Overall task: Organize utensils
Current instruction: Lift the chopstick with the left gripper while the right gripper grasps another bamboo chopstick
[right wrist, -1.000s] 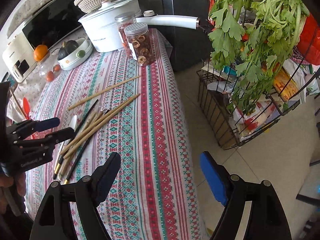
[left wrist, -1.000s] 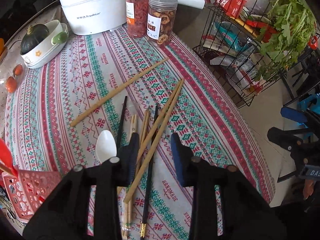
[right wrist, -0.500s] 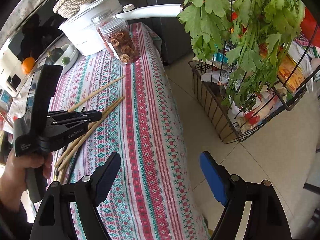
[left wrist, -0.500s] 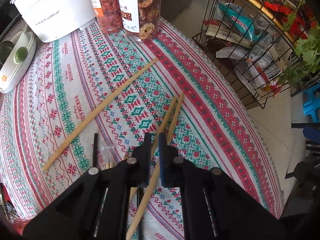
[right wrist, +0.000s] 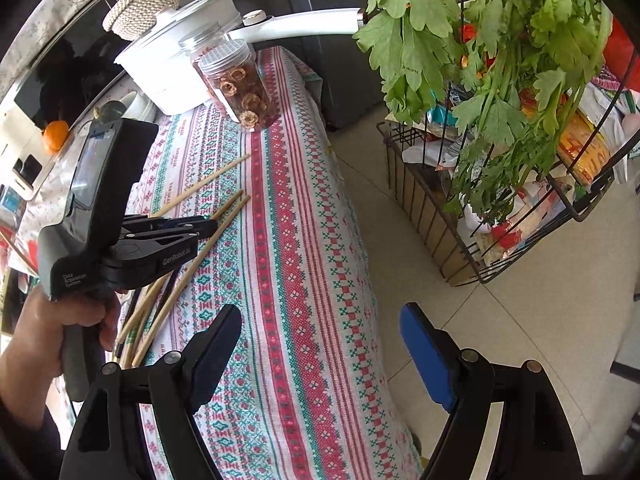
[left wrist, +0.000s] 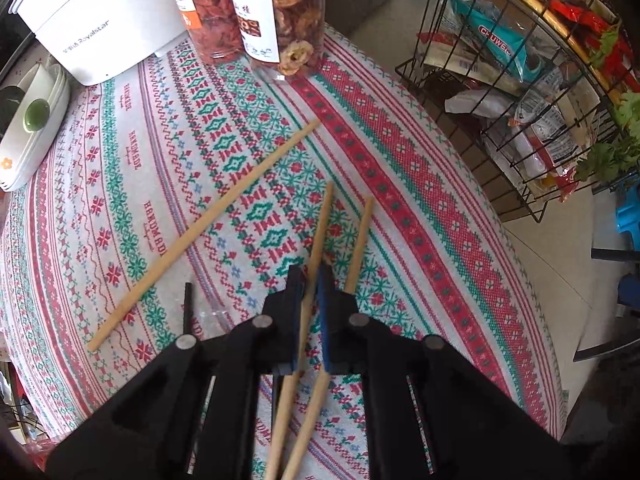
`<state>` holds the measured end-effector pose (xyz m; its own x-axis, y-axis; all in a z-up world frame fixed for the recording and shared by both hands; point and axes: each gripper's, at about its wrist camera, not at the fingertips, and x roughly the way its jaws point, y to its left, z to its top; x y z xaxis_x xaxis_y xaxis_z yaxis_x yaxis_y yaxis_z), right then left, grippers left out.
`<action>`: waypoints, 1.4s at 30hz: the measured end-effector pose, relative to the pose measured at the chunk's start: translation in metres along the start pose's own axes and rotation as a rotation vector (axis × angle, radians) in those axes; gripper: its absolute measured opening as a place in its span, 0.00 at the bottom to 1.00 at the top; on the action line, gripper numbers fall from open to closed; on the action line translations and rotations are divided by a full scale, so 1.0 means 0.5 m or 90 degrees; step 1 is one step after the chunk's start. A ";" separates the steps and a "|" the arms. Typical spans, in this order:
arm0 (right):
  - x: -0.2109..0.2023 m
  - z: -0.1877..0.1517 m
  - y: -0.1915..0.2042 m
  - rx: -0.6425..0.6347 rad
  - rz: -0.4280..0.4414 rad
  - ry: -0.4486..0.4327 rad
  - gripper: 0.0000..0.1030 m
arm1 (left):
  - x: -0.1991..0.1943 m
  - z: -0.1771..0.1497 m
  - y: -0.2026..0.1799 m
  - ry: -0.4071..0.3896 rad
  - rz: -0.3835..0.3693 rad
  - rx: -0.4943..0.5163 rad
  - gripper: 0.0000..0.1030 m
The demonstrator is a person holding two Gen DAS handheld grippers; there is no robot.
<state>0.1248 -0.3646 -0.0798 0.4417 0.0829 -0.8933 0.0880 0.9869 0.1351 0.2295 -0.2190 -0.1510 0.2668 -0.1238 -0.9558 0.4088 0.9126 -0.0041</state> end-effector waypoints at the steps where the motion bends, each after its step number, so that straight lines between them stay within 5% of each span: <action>1: -0.001 -0.001 0.000 0.002 0.000 -0.001 0.80 | -0.007 -0.002 0.000 -0.008 -0.001 0.001 0.07; 11: 0.010 0.002 0.015 0.001 -0.022 0.003 0.80 | -0.189 -0.089 0.025 -0.135 -0.056 0.027 0.07; 26: 0.047 0.019 0.113 -0.011 -0.020 0.019 0.80 | -0.421 -0.331 0.175 -0.280 -0.150 -0.010 0.06; 42: 0.166 0.069 0.177 0.051 0.005 0.065 0.80 | -0.476 -0.426 0.289 -0.333 -0.191 -0.094 0.06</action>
<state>0.1999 -0.2750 -0.1270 0.3499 0.1076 -0.9306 0.1580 0.9724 0.1719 0.0394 0.0254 0.0134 0.5671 -0.5233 -0.6360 0.4173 0.8483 -0.3258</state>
